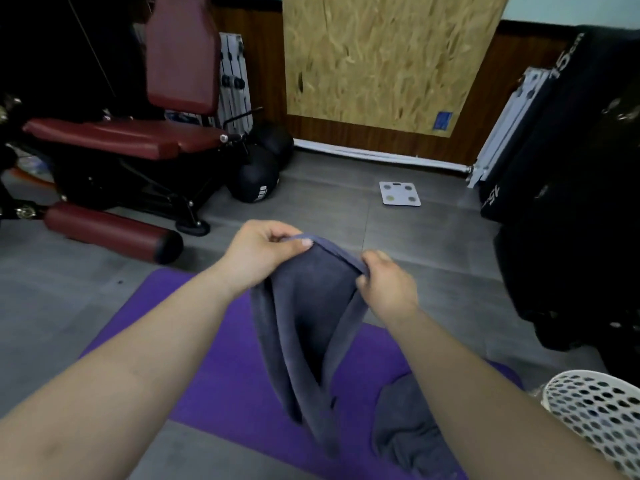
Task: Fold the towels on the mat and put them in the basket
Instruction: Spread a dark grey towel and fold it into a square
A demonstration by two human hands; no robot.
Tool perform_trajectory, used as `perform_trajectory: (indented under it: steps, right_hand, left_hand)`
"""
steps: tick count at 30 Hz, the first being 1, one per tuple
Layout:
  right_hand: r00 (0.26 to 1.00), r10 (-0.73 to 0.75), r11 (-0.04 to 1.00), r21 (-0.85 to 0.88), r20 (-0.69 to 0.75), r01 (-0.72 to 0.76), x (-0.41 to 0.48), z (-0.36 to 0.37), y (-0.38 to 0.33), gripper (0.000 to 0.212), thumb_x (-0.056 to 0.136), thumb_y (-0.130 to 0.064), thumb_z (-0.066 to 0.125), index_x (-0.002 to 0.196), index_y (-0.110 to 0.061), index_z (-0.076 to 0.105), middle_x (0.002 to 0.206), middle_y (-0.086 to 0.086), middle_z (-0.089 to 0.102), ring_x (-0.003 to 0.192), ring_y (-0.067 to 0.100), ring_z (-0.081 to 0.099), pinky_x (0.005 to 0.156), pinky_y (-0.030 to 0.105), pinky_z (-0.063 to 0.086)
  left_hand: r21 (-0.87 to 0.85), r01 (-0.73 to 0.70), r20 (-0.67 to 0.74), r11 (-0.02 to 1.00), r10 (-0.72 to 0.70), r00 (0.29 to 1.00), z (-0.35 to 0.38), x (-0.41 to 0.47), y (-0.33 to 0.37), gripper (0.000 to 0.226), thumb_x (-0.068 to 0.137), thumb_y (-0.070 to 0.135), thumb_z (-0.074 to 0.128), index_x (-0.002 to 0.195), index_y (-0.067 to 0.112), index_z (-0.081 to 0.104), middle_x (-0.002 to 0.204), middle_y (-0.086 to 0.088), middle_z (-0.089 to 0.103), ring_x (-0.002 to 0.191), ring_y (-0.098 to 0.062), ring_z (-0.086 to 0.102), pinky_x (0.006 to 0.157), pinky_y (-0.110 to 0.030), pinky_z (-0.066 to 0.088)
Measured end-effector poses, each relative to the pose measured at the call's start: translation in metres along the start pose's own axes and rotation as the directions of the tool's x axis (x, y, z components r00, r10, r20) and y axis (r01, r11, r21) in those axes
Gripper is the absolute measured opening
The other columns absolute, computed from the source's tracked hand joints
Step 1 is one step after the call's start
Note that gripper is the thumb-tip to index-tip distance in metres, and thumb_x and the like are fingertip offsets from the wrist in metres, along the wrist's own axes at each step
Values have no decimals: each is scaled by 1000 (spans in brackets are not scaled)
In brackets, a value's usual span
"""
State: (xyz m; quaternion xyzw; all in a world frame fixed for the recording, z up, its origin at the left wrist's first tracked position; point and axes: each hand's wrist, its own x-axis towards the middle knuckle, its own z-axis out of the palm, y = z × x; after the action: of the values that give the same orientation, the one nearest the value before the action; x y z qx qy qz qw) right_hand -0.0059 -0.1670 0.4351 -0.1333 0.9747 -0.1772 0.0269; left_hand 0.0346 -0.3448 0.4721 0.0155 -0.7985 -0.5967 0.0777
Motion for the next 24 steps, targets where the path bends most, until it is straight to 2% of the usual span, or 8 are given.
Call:
perform_trajectory:
  steps: [4,6,10,14,17,20,22,24]
  right_hand:
    - [993,88,885,464,-80,-41,25,18,-18,30,82,7,44,61,-15,45,62,3,47,64,7,50,56,17,34]
    - [991,117,811,582,-65,-58,39,19,-23,41,83,10,41,55,-20,42,54,-6,43,49,-5,48,51,9,34]
    - [1000,23,864,504,-16,-12,67,22,-35,26,86,7,41,77,-2,64,65,5,53,71,9,49,53,5,33]
    - [1000,20,896,443,-13,-13,86,31,-30,23,86,4,42,79,0,63,65,7,50,75,17,46,53,9,32]
    - [999,20,930,365,38,-32,97,34,-18,18,85,-2,45,78,4,60,70,14,51,74,22,47,64,28,36]
    - [992,-40,961,277,120,6,99,36,-15,14,86,-10,50,81,0,58,74,10,53,75,22,48,61,28,30]
    - [979,-53,982,187,196,15,99,36,-21,17,85,-28,58,83,-12,54,76,-3,53,77,16,47,63,24,29]
    - [960,-62,998,43,272,53,101,40,-29,24,82,-43,61,91,-22,52,82,-9,53,83,13,48,69,24,33]
  left_hand:
    - [170,-30,48,985,22,999,-33,11,-22,27,81,8,65,61,24,60,46,20,59,49,9,49,56,-6,39]
    - [354,5,61,935,-28,998,-51,14,-48,29,80,16,69,56,24,55,42,16,51,48,5,46,51,-7,34]
    - [636,94,129,766,-225,966,-77,14,-91,43,74,51,63,51,21,44,42,8,44,47,-7,40,48,-20,28]
    - [865,164,58,475,-419,906,-101,13,-118,43,88,45,51,55,22,39,58,7,42,70,-20,45,58,-28,30]
    - [872,288,-102,396,-428,898,-117,17,-128,38,90,45,46,60,23,43,66,4,47,79,-21,48,65,-26,34]
    - [695,434,-285,574,-333,899,-120,26,-131,32,90,34,51,62,20,49,65,0,49,74,-22,47,66,-28,35]
    - [430,467,-367,773,-322,872,-117,34,-129,30,91,21,52,63,12,49,60,-5,45,63,-21,42,61,-30,33]
    - [204,441,-427,874,-327,843,-112,41,-124,34,92,12,48,59,13,45,56,-6,41,55,-16,37,54,-29,32]
